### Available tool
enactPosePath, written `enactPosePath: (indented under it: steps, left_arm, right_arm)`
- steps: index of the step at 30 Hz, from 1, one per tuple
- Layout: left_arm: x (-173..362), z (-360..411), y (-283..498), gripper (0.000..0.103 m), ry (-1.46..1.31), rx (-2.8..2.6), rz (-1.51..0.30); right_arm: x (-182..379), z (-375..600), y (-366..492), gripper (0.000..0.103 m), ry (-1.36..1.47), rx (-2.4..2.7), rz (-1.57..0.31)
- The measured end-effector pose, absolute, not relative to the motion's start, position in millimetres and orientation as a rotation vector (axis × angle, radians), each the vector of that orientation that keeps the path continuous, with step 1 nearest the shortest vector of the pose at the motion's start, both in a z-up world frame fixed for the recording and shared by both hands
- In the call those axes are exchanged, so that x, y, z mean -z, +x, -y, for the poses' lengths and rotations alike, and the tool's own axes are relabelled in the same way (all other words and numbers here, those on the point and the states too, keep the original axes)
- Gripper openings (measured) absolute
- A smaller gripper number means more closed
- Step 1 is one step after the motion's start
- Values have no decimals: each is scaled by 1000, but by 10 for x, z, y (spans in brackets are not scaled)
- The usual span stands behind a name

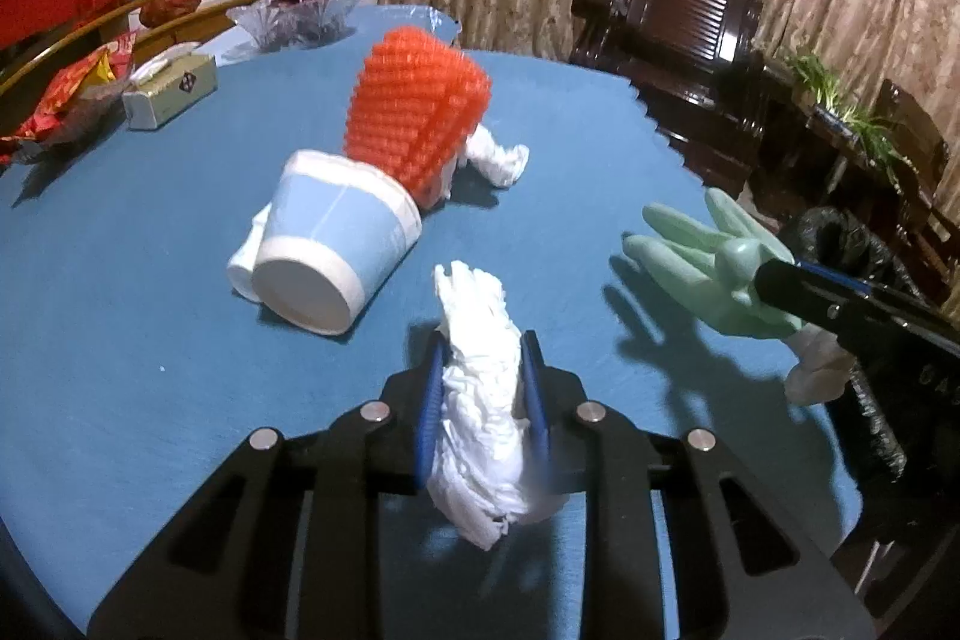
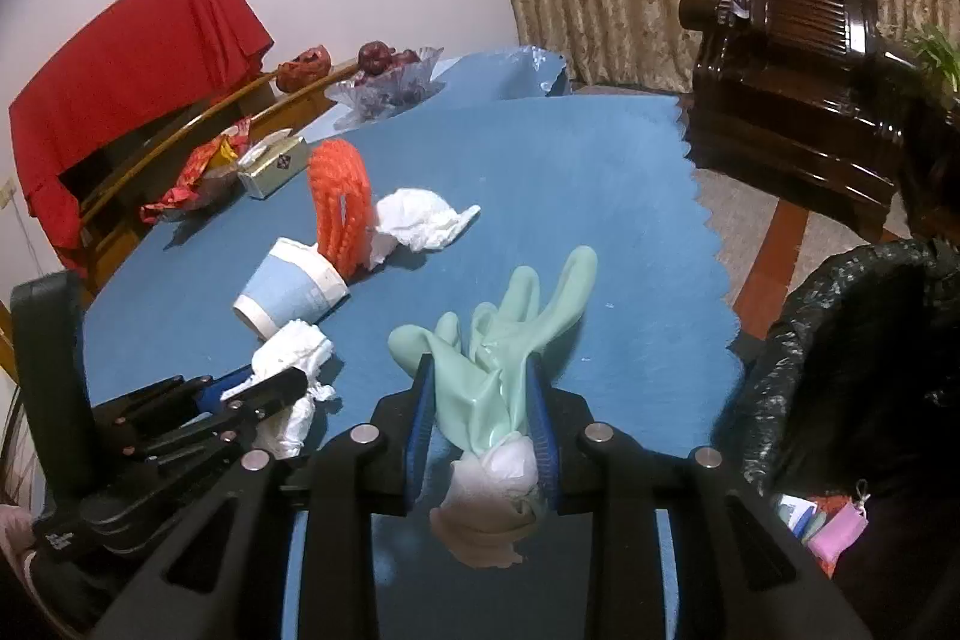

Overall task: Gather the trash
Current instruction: 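Grasp the white tissue with the left gripper while the right holds the glove, then carry the white tissue and green glove over the bin with both grippers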

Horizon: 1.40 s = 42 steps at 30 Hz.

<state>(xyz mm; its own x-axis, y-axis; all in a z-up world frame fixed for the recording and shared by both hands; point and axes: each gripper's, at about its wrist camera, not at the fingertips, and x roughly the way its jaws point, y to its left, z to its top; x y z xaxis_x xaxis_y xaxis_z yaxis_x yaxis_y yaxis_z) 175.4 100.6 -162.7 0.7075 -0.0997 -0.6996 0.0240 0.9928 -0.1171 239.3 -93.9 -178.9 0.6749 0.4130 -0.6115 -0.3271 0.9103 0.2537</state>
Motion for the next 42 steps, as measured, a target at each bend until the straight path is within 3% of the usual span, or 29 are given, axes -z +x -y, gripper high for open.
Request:
enactPosePath:
  steps: [19,42]
  left_arm:
    - [926,-677,1547,24,-67,112,-662]
    - [561,569,1568,24,-16,374,-574]
  right_arm:
    - [1184,1336,1976,29,170,-383,-563]
    - [873,2504,1517,29,206,-146,-441]
